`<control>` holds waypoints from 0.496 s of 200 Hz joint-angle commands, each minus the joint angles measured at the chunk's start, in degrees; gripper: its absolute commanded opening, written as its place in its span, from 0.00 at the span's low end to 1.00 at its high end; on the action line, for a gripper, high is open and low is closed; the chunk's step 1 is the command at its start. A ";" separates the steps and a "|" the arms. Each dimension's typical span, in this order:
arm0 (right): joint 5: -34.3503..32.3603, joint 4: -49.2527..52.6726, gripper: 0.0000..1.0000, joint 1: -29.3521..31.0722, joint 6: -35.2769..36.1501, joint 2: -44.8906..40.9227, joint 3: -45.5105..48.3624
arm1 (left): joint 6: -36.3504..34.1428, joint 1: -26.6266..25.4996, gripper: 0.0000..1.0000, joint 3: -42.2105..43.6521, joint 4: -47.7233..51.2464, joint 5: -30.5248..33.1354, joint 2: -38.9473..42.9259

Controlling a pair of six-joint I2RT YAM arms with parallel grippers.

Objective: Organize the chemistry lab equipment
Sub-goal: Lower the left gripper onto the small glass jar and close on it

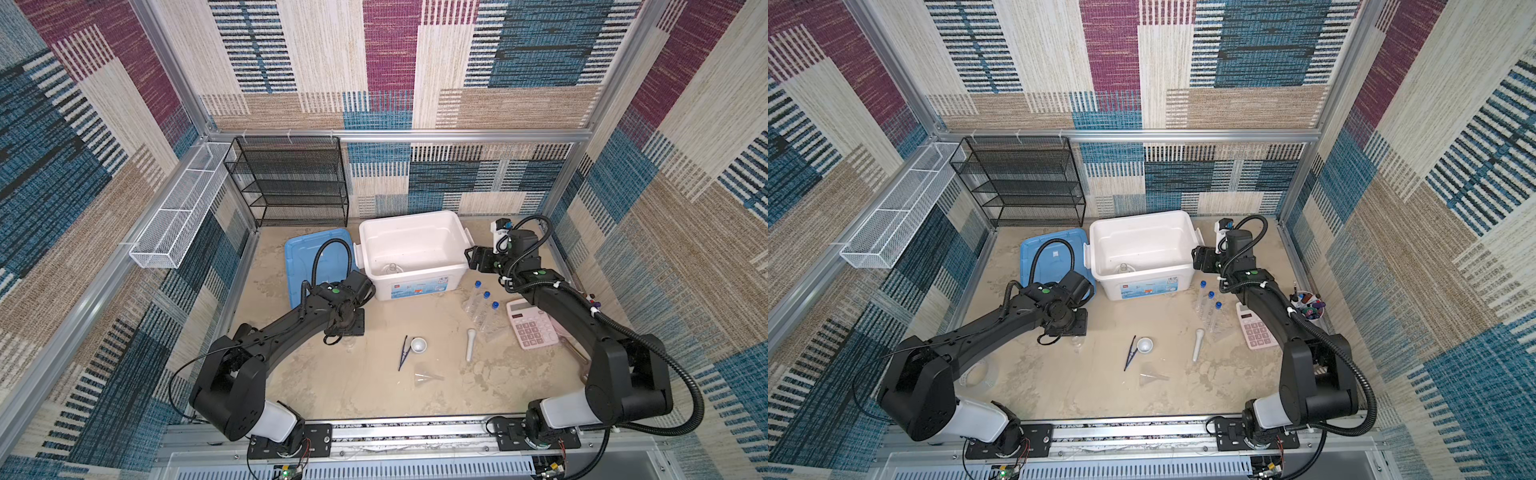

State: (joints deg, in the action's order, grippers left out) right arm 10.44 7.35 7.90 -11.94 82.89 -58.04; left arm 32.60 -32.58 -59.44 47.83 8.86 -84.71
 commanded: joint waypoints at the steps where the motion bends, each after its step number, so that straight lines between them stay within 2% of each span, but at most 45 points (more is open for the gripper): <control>1: -0.16 -1.29 0.87 0.10 -0.32 0.07 -0.01 | -0.12 0.19 0.54 0.02 0.94 1.00 -0.09; 99: 0.36 -1.47 0.87 0.10 -0.58 0.74 -0.05 | -0.27 0.41 0.52 0.02 2.60 1.88 -0.37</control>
State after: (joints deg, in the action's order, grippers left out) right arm 10.50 7.31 7.90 -11.94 83.55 -58.04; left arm 32.58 -32.27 -59.24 49.19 9.34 -85.14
